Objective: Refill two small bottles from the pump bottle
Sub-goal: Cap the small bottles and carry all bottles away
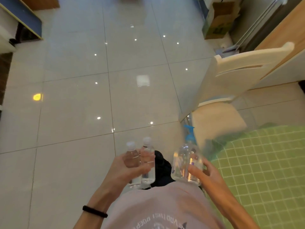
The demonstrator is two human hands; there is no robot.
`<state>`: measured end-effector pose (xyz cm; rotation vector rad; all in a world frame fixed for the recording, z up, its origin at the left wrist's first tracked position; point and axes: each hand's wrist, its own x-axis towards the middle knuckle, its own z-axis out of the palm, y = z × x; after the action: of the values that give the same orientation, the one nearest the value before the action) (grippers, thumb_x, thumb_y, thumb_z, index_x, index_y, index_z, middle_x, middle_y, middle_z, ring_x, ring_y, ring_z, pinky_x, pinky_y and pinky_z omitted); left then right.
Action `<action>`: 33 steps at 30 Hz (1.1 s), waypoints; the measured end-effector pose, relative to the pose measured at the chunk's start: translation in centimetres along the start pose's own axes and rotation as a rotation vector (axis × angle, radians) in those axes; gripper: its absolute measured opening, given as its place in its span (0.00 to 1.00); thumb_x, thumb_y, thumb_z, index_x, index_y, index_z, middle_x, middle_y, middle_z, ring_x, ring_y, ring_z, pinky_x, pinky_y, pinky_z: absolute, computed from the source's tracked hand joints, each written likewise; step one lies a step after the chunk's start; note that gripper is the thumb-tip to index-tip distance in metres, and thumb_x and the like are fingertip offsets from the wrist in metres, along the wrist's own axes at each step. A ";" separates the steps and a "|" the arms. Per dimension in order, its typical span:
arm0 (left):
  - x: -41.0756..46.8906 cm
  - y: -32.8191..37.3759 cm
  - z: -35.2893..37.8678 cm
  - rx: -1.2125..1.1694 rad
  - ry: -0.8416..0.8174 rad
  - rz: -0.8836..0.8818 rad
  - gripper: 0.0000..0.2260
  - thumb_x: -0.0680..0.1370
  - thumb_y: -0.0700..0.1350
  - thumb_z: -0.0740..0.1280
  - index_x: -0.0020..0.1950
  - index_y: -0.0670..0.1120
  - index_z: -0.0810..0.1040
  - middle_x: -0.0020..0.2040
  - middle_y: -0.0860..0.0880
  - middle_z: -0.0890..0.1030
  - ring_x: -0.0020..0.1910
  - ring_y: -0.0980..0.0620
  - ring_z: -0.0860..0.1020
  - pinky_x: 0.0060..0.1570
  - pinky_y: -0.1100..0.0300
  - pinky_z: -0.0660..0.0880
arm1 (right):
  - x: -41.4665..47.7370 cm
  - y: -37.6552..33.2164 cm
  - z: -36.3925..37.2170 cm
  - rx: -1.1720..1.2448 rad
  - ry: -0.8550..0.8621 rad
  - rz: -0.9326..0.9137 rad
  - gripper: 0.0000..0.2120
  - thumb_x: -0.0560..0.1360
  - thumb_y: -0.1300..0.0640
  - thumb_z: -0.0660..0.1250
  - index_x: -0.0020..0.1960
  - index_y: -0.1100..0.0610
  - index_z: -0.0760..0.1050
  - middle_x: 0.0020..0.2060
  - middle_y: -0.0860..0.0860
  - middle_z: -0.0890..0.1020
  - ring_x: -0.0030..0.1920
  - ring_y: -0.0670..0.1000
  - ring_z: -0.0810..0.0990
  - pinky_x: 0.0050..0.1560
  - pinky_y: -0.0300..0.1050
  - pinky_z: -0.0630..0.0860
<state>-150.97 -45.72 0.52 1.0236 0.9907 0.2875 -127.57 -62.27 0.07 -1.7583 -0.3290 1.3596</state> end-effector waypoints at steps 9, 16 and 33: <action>11.8 10.3 -1.2 0.035 0.041 -0.024 0.19 0.69 0.39 0.81 0.58 0.49 0.87 0.56 0.42 0.89 0.57 0.41 0.87 0.59 0.44 0.83 | 11.6 -12.3 -2.4 -0.014 -0.006 -0.037 0.26 0.60 0.34 0.76 0.58 0.35 0.83 0.49 0.47 0.91 0.49 0.47 0.89 0.47 0.39 0.81; 20.3 16.1 -4.5 0.003 0.060 -0.029 0.24 0.66 0.36 0.84 0.62 0.42 0.85 0.56 0.41 0.89 0.56 0.42 0.88 0.48 0.58 0.85 | 19.8 -18.7 -2.3 0.025 0.030 -0.078 0.28 0.64 0.36 0.76 0.64 0.38 0.82 0.53 0.49 0.90 0.54 0.50 0.89 0.56 0.47 0.81; 48.6 38.4 -2.9 0.278 -0.372 0.038 0.19 0.67 0.48 0.81 0.58 0.52 0.87 0.53 0.46 0.90 0.53 0.48 0.88 0.49 0.61 0.83 | 35.6 -33.1 -0.7 0.359 0.299 0.012 0.34 0.59 0.30 0.83 0.63 0.32 0.80 0.58 0.51 0.89 0.59 0.53 0.88 0.64 0.59 0.80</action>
<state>-117.64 6.34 4.58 1.2942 0.6836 -0.0146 -104.36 -19.59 1.66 -1.6267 0.0863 1.0649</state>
